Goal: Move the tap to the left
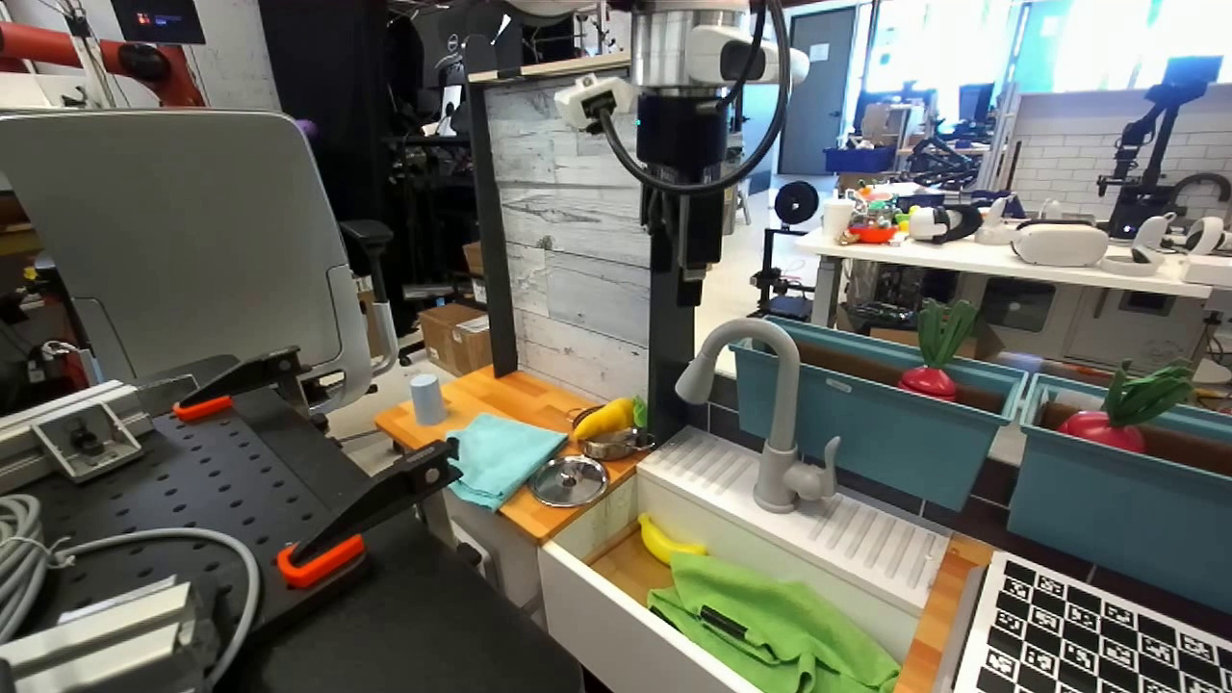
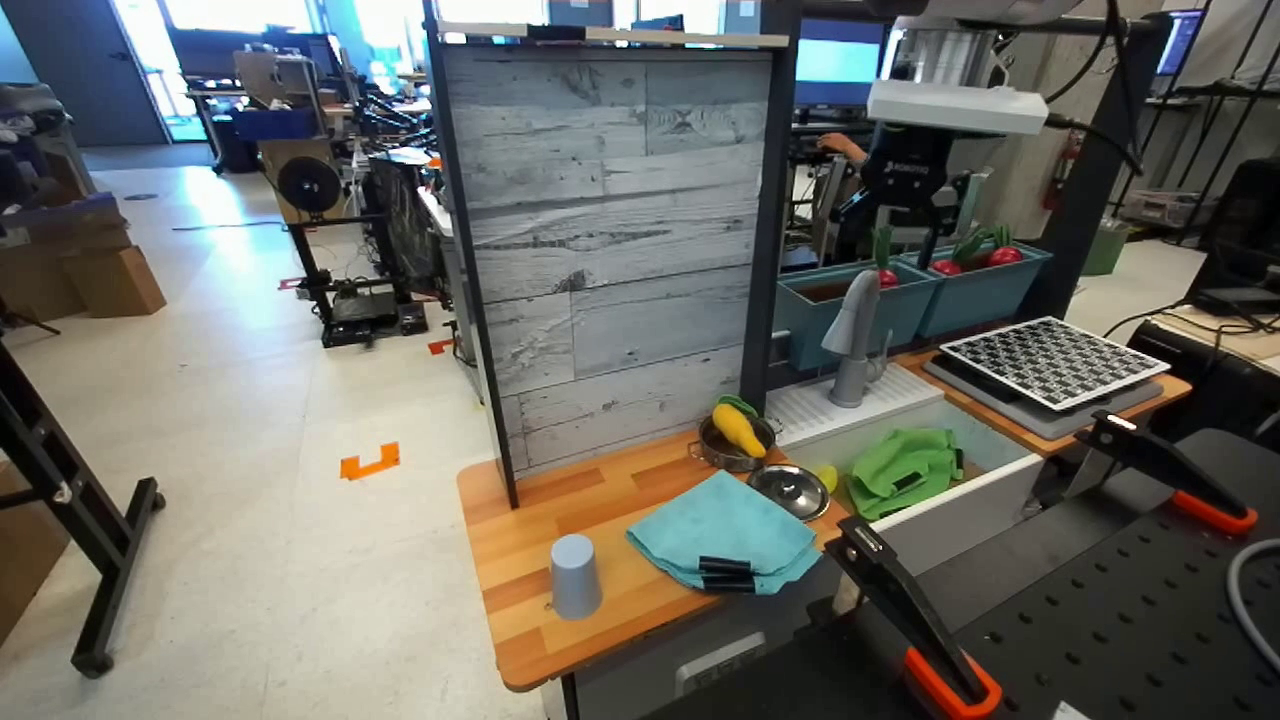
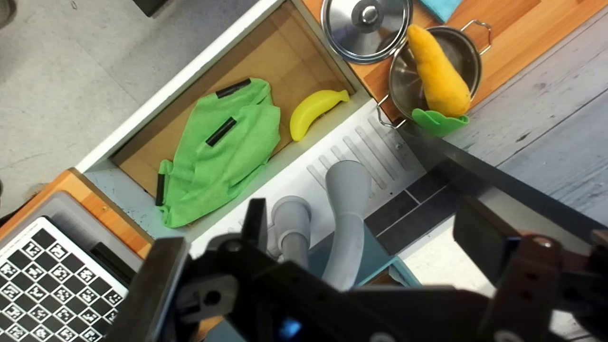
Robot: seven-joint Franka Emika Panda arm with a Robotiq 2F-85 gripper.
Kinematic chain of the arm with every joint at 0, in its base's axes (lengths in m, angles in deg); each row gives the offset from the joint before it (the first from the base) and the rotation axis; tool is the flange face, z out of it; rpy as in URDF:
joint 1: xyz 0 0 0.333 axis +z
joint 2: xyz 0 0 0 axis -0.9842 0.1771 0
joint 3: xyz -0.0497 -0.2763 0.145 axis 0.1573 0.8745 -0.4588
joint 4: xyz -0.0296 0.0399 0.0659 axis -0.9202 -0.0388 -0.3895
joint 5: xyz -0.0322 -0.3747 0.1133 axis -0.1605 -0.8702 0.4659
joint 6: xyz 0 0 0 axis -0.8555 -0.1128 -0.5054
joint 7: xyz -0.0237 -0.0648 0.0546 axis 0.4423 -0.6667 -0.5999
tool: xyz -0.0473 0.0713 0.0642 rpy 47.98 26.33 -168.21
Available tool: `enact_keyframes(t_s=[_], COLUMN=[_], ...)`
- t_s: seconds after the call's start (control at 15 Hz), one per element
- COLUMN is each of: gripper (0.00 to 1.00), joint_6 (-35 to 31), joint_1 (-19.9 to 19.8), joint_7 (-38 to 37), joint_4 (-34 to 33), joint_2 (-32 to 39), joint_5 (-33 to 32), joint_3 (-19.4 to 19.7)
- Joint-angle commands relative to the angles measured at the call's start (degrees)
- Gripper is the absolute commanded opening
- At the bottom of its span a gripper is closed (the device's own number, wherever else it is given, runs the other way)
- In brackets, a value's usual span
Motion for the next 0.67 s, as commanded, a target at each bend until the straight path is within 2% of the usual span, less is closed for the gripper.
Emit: enact_keyframes(t_s=[0.0, 0.07, 0.13, 0.27, 0.6], gripper=[1.0, 1.0, 1.0, 1.0, 1.0], joint_6=[-1.79, -0.83, -0.09, 0.0, -0.01], joint_1=[-2.22, -2.28, -1.25, -1.39, -1.33], joint_7=[5.57, 6.49, 3.42, 3.7, 3.65], joint_4=[10.88, 12.23, 6.3, 7.61, 7.05], joint_2=[-10.49, -12.13, -6.42, -8.09, -6.7], joint_5=[1.48, 1.06, -0.12, -0.17, -0.18], joint_3=[-1.31, -1.16, -0.27, -0.19, -0.25])
